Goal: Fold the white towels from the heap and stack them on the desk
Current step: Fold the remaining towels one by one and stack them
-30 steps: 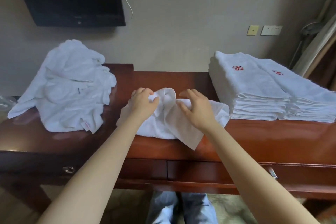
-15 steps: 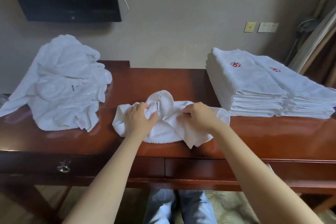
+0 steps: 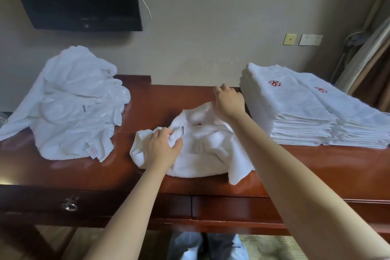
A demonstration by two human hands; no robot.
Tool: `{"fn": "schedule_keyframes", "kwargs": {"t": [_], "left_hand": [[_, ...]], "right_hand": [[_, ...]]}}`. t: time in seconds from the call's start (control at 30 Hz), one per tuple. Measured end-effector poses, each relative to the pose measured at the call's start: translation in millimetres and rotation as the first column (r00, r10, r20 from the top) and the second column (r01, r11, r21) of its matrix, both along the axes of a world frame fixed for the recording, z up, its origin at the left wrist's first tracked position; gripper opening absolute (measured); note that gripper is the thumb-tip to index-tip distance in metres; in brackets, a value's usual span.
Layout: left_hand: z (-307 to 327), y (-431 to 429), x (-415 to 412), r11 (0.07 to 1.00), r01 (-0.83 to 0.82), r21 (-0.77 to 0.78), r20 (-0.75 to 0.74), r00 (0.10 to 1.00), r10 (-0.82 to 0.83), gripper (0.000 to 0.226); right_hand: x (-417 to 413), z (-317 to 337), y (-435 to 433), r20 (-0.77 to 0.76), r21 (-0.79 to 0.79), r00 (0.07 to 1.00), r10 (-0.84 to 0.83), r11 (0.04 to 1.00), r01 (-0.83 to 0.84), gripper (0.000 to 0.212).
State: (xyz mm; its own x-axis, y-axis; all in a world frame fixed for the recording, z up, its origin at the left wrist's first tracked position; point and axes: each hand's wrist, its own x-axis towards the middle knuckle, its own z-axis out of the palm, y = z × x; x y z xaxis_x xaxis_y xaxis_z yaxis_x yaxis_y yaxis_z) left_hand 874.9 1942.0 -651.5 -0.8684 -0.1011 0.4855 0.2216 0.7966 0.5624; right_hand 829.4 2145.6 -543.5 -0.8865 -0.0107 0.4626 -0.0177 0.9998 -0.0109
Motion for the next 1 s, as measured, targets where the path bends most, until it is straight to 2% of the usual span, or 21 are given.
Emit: {"fn": "schedule_keyframes", "kwargs": {"t": [0.07,0.1,0.13,0.2,0.23,0.27,0.3,0.37,0.43,0.5,0.57,0.6,0.67,0.73,0.8,0.9,1.0], "left_hand": [[-2,-1,-1,1.000,0.007,-0.014,-0.021,1.000,-0.008,0.025],[-2,-1,-1,1.000,0.004,-0.026,-0.022,1.000,-0.005,0.025],[-1,-1,-1,0.999,-0.003,-0.044,-0.017,1.000,0.002,0.026],[0,0,-1,0.996,-0.012,-0.083,0.015,1.000,0.013,0.028],[1,1,-1,0.995,-0.009,-0.101,0.035,0.999,0.012,0.028],[3,2,-1,0.994,-0.003,-0.112,0.055,0.998,0.009,0.025],[8,1,-3,0.995,0.001,-0.099,0.085,0.996,0.007,0.021],[25,-2,-12,0.999,0.003,0.041,0.165,0.986,-0.010,0.015],[49,-6,-29,0.987,-0.026,0.161,0.156,0.988,0.001,0.016],[76,-7,-50,0.975,-0.099,0.197,0.107,0.991,0.079,0.009],[96,-5,-69,0.965,-0.217,0.145,0.110,0.973,0.203,0.020],[101,-3,-74,0.955,-0.288,0.070,0.105,0.954,0.280,0.029],[101,5,-74,0.925,-0.370,-0.082,0.000,0.929,0.371,0.038],[87,20,-67,0.947,-0.255,-0.194,-0.086,0.966,0.243,0.025],[65,36,-58,0.962,-0.015,-0.274,-0.001,1.000,0.015,0.008],[32,36,-57,0.887,0.208,-0.413,0.179,0.973,-0.144,0.024],[12,22,-60,0.917,0.236,-0.320,0.368,0.923,-0.110,0.048]], "right_hand": [[17,-21,-10,-0.161,-0.070,0.979,0.128,0.987,-0.141,0.025],[25,-34,-13,-0.157,-0.134,0.969,0.194,0.967,-0.215,0.025],[32,-47,-13,-0.084,-0.197,0.965,0.248,0.945,-0.260,0.027],[40,-71,-5,0.224,-0.242,0.937,0.270,0.946,-0.214,0.037],[42,-79,1,0.334,-0.269,0.907,0.257,0.948,-0.170,0.042],[42,-84,7,0.370,-0.318,0.895,0.249,0.939,-0.130,0.047],[42,-87,11,0.351,-0.373,0.905,0.241,0.922,-0.101,0.050],[41,-90,12,0.292,-0.429,0.931,0.221,0.900,-0.079,0.051],[42,-92,10,0.290,-0.401,0.934,0.209,0.912,-0.079,0.051],[43,-93,9,0.291,-0.399,0.935,0.204,0.914,-0.075,0.051],[43,-95,10,0.285,-0.409,0.937,0.203,0.909,-0.073,0.051],[42,-96,10,0.287,-0.399,0.937,0.198,0.914,-0.071,0.051],[39,-98,10,0.292,-0.373,0.939,0.179,0.926,-0.061,0.053],[38,-100,10,0.274,-0.373,0.947,0.165,0.926,-0.054,0.054],[39,-101,9,0.239,-0.399,0.955,0.179,0.914,-0.071,0.055],[36,-95,12,0.237,-0.385,0.947,0.218,0.916,-0.115,0.059],[21,-72,36,0.288,-0.211,0.955,0.074,0.977,-0.012,0.063]]}}
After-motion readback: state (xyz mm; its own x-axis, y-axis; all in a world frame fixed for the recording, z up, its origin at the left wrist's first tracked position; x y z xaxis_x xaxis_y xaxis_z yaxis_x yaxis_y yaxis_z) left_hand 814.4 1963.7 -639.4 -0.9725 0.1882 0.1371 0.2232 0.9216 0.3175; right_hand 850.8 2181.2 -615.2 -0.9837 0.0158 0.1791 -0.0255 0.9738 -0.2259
